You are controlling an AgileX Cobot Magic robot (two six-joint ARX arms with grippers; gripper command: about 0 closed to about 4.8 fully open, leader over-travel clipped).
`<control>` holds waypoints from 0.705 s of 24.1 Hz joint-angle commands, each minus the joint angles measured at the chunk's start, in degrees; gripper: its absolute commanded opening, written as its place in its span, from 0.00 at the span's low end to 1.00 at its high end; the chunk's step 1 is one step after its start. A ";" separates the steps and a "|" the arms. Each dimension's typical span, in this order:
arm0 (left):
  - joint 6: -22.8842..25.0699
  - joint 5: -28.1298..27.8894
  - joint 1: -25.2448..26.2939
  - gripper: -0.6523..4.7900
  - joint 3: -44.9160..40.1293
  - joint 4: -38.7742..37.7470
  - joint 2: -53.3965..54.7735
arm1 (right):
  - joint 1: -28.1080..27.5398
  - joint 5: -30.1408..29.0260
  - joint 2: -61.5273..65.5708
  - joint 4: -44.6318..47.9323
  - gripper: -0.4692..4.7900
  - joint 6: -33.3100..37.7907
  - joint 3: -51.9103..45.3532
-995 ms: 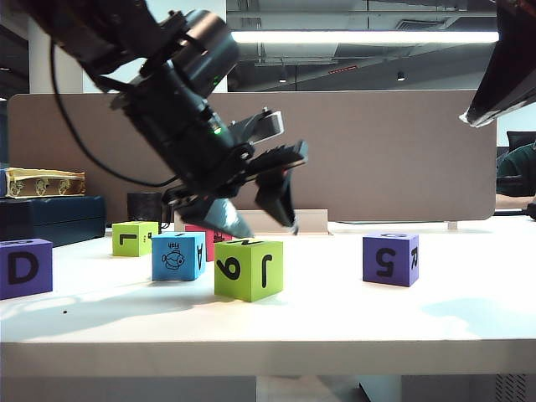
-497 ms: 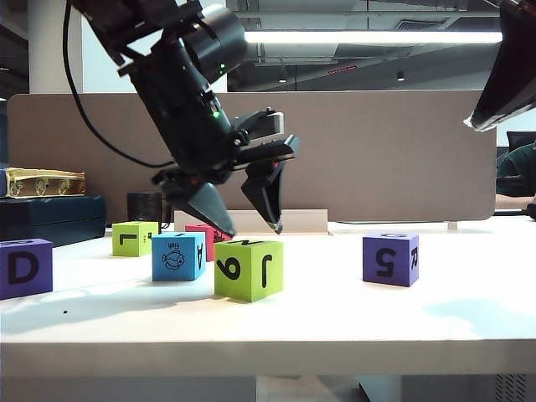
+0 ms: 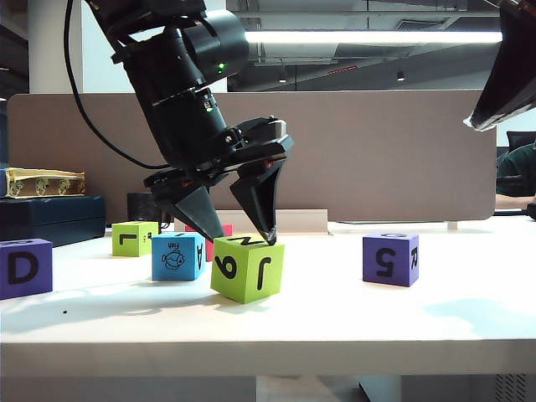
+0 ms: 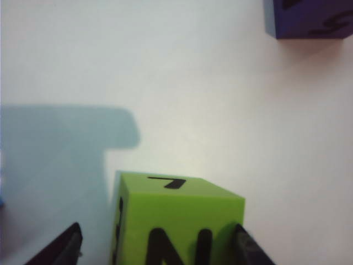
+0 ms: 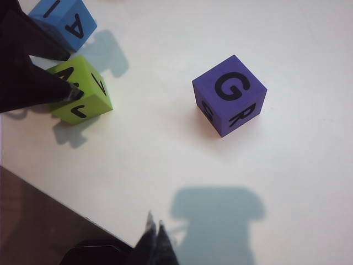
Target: Select the appropriate blocks from the scattered letter blocks on the table and arrange them in a row to spell out "TURING".
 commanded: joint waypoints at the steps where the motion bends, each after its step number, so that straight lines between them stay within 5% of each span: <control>1: 2.54 1.01 -0.04 0.75 0.00 -2.01 -0.20 | 0.00 0.07 -0.13 0.44 0.09 0.02 0.35; 11: 2.97 -2.60 0.00 0.75 0.07 4.15 -0.26 | 0.00 0.02 -0.15 -0.63 0.09 0.02 0.35; 17: 2.99 -3.34 0.00 0.75 6.54 -2.40 -0.28 | 0.00 -0.02 -0.15 -1.68 0.09 0.02 0.35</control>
